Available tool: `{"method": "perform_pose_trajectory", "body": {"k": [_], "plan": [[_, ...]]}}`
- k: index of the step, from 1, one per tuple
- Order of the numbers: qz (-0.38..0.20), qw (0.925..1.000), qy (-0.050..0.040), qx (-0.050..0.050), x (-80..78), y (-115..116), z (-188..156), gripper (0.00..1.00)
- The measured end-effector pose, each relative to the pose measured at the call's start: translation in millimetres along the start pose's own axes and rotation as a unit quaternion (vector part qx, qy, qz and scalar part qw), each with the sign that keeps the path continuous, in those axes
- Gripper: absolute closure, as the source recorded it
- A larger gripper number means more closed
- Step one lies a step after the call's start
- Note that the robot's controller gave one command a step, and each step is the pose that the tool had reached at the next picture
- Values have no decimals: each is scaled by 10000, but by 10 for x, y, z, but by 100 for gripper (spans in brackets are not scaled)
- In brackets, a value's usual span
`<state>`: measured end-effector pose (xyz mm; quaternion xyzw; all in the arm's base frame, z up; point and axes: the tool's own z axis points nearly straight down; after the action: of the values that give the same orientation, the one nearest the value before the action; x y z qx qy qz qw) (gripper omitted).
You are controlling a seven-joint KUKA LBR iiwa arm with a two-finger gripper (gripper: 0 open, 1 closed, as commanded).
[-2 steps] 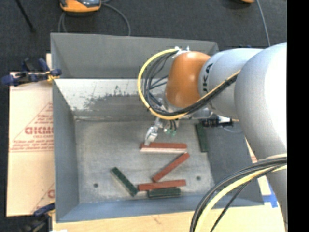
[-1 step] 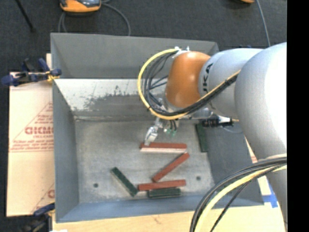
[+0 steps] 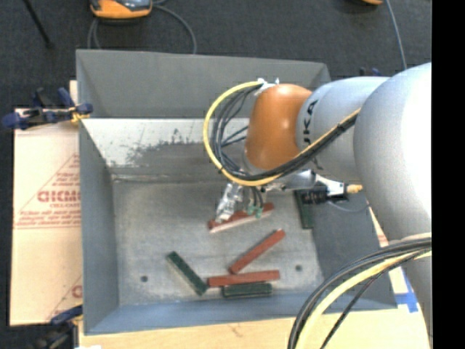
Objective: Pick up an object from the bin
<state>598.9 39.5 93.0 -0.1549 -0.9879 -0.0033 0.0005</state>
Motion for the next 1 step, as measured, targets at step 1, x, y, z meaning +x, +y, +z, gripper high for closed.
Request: {"method": "perform_pose_trajectory", "body": {"k": [1], "plan": [[-1,10000,-1,0,0,0,1,100]]}}
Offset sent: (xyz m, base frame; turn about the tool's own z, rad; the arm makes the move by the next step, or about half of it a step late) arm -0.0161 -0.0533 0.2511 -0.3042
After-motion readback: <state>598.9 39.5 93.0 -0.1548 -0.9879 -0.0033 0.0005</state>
